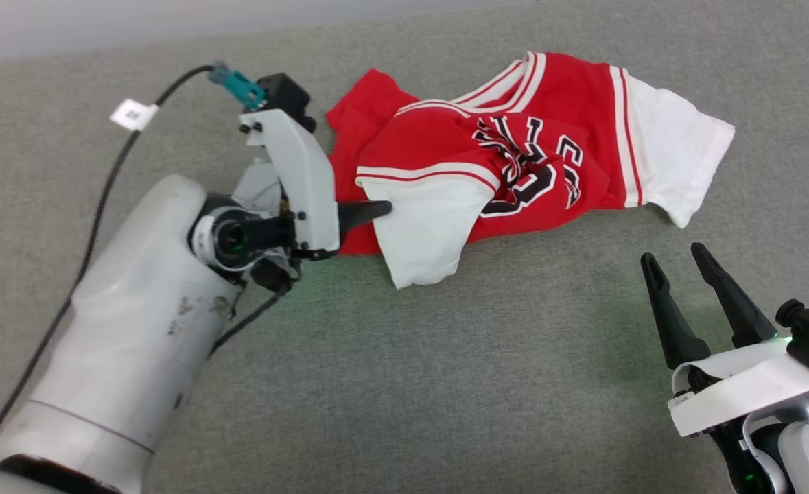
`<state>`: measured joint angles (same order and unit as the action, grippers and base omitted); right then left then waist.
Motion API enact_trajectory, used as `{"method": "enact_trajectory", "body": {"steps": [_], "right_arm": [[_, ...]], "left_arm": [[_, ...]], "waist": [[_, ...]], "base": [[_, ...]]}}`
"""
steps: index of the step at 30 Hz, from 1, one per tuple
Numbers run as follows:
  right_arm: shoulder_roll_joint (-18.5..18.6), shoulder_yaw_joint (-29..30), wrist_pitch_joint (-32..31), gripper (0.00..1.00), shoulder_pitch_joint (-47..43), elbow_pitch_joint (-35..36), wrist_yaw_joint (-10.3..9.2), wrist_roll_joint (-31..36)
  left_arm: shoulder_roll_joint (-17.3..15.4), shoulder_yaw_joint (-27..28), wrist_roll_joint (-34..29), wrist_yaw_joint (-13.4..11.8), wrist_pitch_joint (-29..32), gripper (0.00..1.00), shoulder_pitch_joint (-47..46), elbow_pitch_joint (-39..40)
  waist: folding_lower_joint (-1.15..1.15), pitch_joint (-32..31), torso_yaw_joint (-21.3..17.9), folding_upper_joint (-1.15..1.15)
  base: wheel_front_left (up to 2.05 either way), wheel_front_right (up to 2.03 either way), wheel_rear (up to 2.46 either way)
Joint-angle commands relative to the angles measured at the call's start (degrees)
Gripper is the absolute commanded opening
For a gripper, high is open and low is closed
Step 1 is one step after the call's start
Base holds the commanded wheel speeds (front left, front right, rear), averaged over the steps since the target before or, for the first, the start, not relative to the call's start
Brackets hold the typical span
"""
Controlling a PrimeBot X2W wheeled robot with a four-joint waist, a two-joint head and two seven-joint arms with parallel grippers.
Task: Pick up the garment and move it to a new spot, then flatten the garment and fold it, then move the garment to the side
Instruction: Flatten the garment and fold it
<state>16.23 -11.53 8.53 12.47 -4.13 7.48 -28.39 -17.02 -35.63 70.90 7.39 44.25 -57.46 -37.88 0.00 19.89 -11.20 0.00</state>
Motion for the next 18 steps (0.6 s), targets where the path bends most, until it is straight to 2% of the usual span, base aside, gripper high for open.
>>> {"method": "enact_trajectory", "body": {"steps": [1,4,10,18], "right_arm": [[0.42,0.24,-0.28,1.0,-0.32,0.24,0.02,-0.43],[0.71,0.49,-0.81,1.0,-0.6,0.44,0.02,-0.38],[1.73,1.07,-2.46,1.0,-1.52,1.68,0.02,-0.18],[2.41,1.95,-4.55,1.0,-2.64,3.72,0.02,0.24]], "left_arm": [[-0.9,0.31,0.57,0.15,-0.51,0.0,0.37,0.37],[-1.93,0.82,1.26,0.15,-1.27,0.0,0.78,0.76],[-6.12,2.43,2.89,0.15,-3.08,0.0,2.11,2.02],[-11.34,3.25,1.76,-0.13,-4.64,0.0,3.93,-0.1]], "waist": [[0.0,-1.0,1.21,0.0],[0.0,-1.64,2.07,0.0],[0.0,-3.19,4.87,0.0],[0.0,-3.89,7.35,0.0]], "base": [[0.0,0.0,0.0],[0.0,0.0,0.0],[0.0,0.0,0.0],[0.0,0.0,0.0]]}}
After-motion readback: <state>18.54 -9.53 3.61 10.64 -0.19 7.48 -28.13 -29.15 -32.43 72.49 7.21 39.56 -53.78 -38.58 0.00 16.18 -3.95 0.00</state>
